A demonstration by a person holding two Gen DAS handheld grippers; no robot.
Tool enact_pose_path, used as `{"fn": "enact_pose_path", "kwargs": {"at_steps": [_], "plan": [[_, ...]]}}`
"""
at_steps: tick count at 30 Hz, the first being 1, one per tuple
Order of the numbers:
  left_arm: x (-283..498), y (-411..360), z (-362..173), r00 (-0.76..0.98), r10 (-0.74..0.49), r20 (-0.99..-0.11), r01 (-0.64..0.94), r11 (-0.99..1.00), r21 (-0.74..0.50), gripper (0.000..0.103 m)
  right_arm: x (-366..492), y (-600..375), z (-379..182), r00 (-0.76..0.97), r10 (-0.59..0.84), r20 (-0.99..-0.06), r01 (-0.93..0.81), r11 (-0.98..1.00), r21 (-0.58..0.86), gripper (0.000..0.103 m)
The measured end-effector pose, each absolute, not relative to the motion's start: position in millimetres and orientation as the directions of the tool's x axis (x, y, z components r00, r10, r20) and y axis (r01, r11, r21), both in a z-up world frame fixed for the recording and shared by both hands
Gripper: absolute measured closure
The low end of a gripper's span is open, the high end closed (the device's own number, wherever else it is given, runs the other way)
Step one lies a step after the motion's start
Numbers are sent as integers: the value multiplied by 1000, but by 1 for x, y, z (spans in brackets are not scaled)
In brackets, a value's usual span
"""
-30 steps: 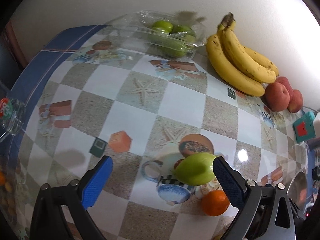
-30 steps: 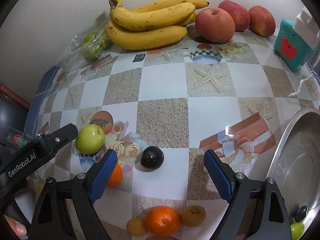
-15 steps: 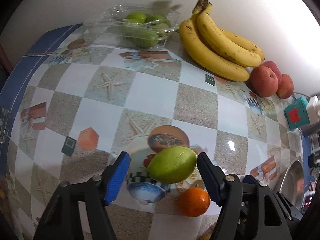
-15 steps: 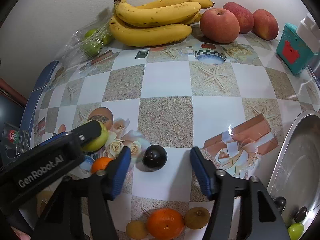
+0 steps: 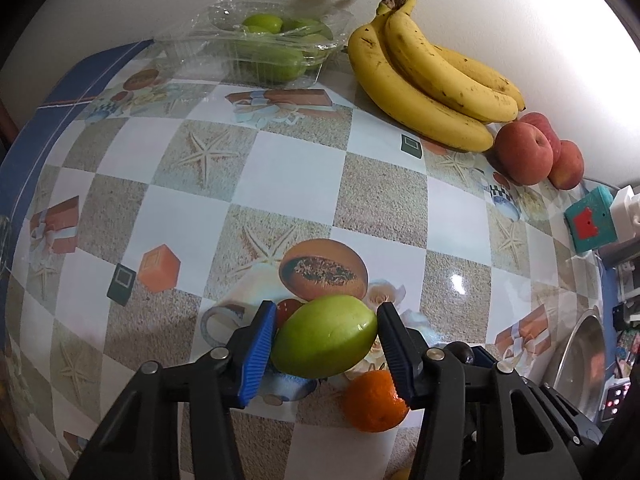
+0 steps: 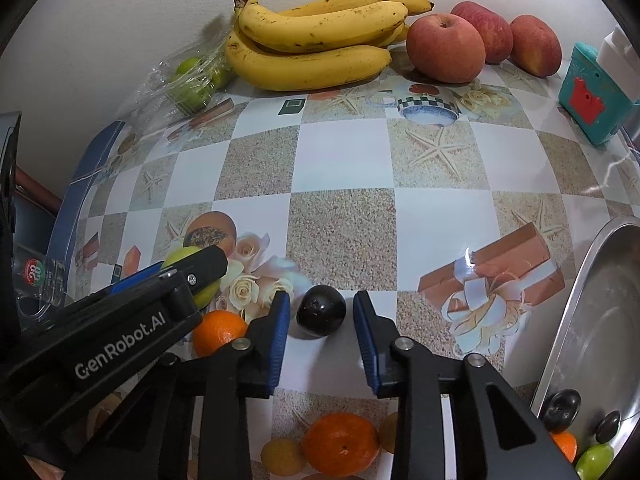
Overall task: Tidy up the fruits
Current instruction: 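Close the left gripper on the mango while the right closes on the plum, then carry the mango with the left gripper while the right carries the plum over the bowl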
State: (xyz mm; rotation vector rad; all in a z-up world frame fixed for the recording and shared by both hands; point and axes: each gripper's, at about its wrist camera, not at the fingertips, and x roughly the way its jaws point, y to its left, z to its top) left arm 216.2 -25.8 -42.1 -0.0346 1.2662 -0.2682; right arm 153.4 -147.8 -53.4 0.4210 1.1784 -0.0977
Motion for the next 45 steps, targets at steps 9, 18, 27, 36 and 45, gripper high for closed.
{"fn": "enact_pose_path", "kwargs": {"at_steps": [9,18,27,36,45], "plan": [[213,-14,-38,271,-209,-940,145,974,-175,48,148,-151,-49,390,163,-906,304,906,294,77],[203,-1,-19,299,-201,-933,125,977,-171,49,138,-156,-36,405,169,-899,326,891,315,77],[188,4,0,322,-196,-926,122,979,-165,49,119,-160,-17,433,167,-886,349,875,335,77],[173,3,12,339,-204,-918,108,978,-177,49,92,-169,0,463,159,-872,363,864,350,77],[153,-21,26,358,-204,-911,146,976,-161,49,67,-180,18,500,138,-855,373,857,356,77]]}}
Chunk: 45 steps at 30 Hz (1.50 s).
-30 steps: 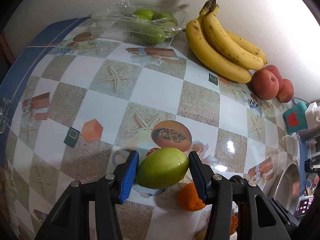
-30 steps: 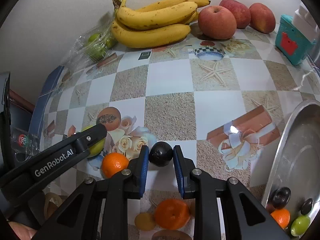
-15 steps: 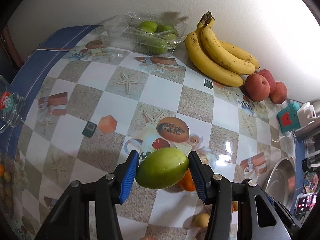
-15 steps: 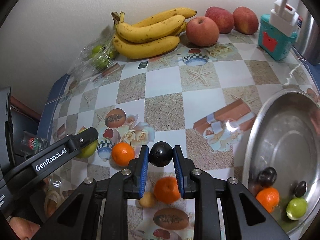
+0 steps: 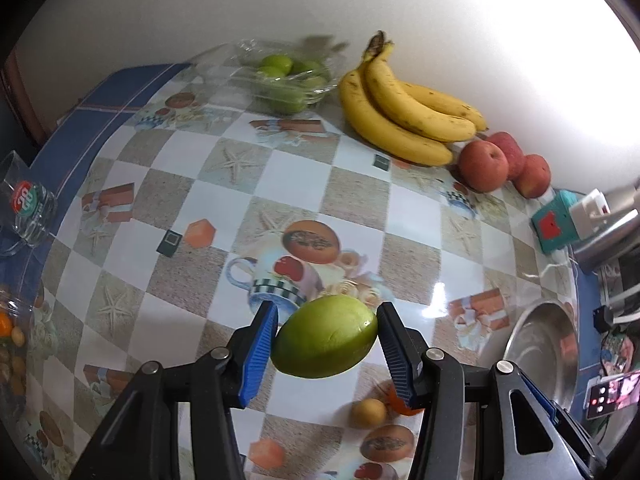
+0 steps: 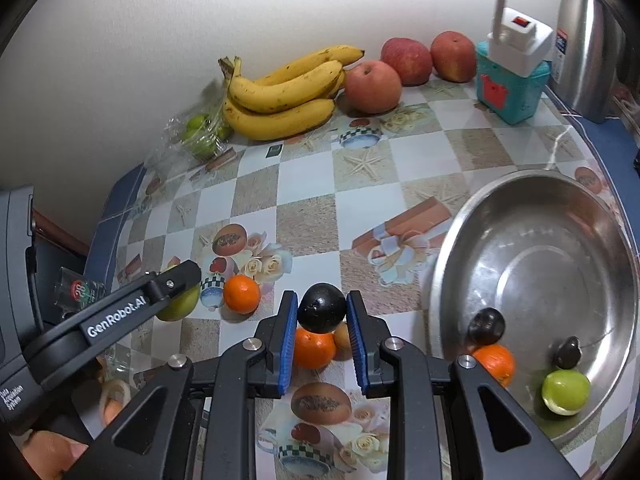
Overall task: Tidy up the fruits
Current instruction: 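Carry the mango with the left gripper while the right carries the plum over the bowl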
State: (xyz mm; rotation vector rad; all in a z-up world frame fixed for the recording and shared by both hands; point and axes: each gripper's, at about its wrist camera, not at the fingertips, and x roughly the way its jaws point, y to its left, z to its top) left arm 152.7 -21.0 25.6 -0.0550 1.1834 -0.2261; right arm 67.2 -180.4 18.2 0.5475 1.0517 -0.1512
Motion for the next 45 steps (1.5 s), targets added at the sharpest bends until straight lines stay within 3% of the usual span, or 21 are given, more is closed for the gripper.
{"fn": "enact_pose_path", "kwargs": {"at_steps": [20,45], "plan": [[114,-87,43,402,-199,-894,280,956,-88,49,29,-246,27,534,88,-841,485,783,391,77],[68,-187,35,371,-359,-856,559,823,-102,49,-42,-354,6,503,-40,-863,727,560,397,77]]}}
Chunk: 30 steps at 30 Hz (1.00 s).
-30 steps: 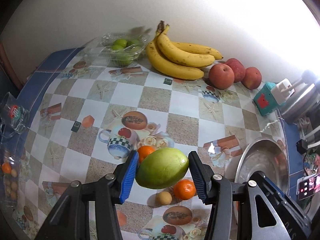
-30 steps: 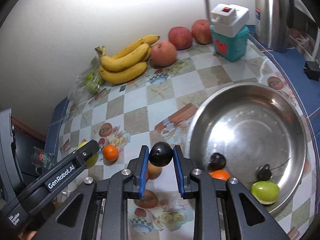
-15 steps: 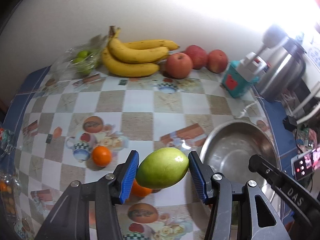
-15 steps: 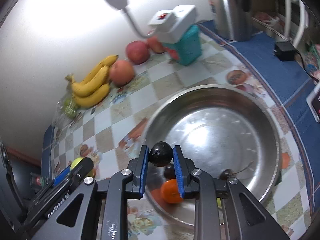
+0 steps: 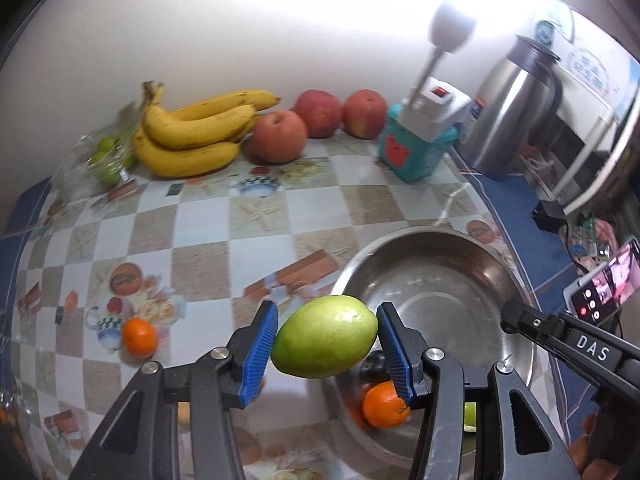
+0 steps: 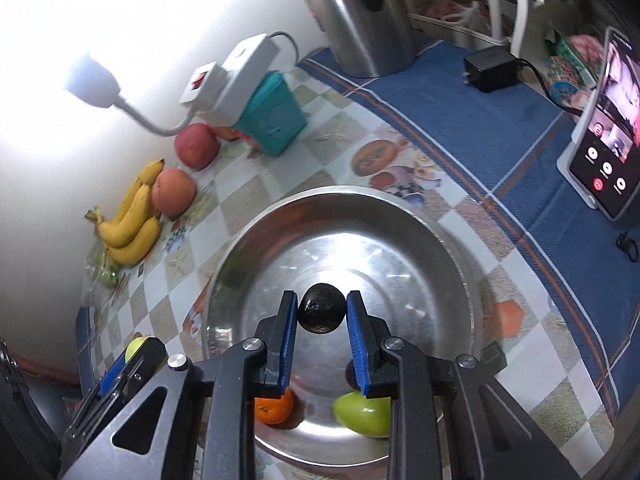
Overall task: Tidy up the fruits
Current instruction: 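Carry the mango with the left gripper while the right carries the plum over the bowl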
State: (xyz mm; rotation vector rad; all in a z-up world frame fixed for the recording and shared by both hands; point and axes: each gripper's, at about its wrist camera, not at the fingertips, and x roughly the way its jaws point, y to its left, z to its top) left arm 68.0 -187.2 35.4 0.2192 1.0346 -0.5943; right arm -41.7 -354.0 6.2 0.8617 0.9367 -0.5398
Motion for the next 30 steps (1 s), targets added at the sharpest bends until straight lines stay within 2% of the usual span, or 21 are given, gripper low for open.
{"fn": "enact_pose_path", "kwargs": {"at_steps": [9,30], "plan": [[56,-218,17,365,-395,-843,635,768,-85,49,-38,-359,-7,493,-24,-870,729,558,397,77],[52,-240,-23,335,-353,-874,669,742,-44,48,-22,-360,-41,455,26,-890,729,563,389,77]]}}
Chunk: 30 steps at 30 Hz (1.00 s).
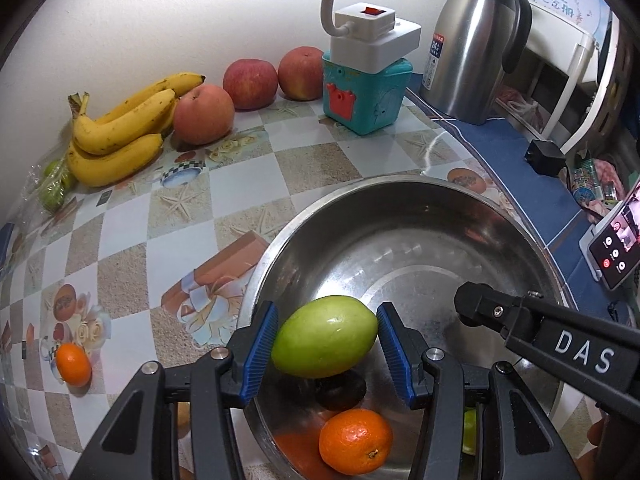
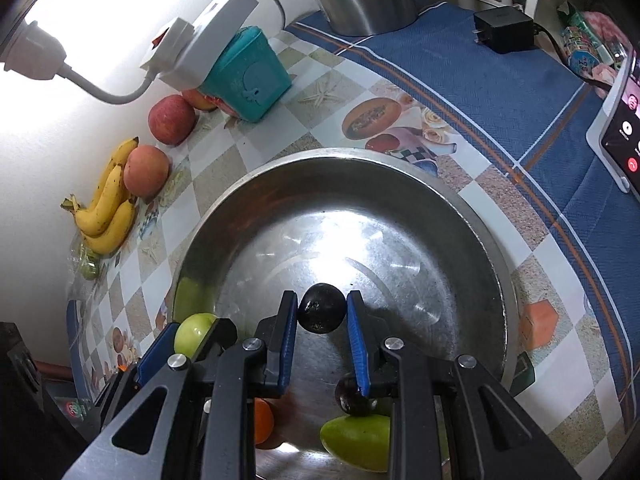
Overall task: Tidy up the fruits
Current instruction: 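Carry the mango with the left gripper while the right carries the plum over the bowl, then open the left gripper to drop the mango while the right releases the plum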
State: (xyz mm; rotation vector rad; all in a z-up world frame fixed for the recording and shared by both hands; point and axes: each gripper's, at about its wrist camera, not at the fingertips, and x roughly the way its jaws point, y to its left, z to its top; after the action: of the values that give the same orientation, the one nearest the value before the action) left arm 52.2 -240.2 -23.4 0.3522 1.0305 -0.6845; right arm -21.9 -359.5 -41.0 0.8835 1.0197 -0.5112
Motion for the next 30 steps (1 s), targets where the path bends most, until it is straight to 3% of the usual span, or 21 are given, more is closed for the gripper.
{"fn": "enact_pose_path", "kwargs": {"at_steps": [14,21,30], "plan": [[51,-243,-21,339,-351,-873,676,736,-34,47,-17,-357,-42,434,25,-901,726,582,366,77],[49,-243,-9,351,-368,-861,684,729,-33,41,-19,-358,-37,434,13,-901,728,584,360,70],[58,-229,8,358,-342,-869,640,768,-38,41,-27,-357,-11,459,-33,-888,720,600,350,71]]}}
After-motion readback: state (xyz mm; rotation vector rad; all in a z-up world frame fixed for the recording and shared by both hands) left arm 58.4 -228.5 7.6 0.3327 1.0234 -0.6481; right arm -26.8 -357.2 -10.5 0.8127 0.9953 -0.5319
